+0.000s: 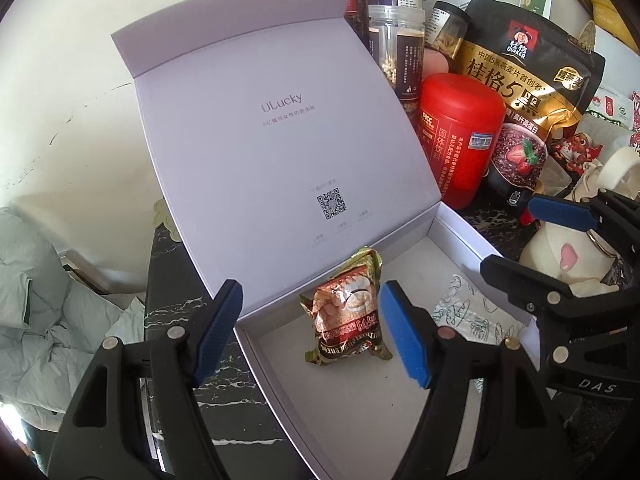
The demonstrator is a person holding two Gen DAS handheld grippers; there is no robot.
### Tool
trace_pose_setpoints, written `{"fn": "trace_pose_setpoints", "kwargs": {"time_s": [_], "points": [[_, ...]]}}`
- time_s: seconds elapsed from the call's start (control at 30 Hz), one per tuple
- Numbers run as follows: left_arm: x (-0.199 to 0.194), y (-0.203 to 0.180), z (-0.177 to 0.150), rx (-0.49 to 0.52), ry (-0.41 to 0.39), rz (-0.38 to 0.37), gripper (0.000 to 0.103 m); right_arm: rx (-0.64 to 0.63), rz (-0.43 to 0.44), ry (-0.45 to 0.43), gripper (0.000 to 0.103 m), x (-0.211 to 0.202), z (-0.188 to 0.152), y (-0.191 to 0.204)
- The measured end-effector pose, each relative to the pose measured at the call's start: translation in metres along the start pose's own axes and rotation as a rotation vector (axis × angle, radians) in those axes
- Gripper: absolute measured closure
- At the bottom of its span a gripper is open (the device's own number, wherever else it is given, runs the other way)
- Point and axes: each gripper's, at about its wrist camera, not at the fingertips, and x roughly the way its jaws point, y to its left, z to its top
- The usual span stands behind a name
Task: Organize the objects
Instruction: 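Raise both open tools out of the box and pull back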
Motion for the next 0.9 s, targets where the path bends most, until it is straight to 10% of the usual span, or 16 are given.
{"fn": "trace_pose_setpoints", "kwargs": {"time_s": [0.9], "points": [[-0.168, 0.029, -0.048, -0.043, -0.150, 0.012, 0.032, -0.042, -0.044, -0.128, 0.028, -0.142, -0.011, 0.050]]}}
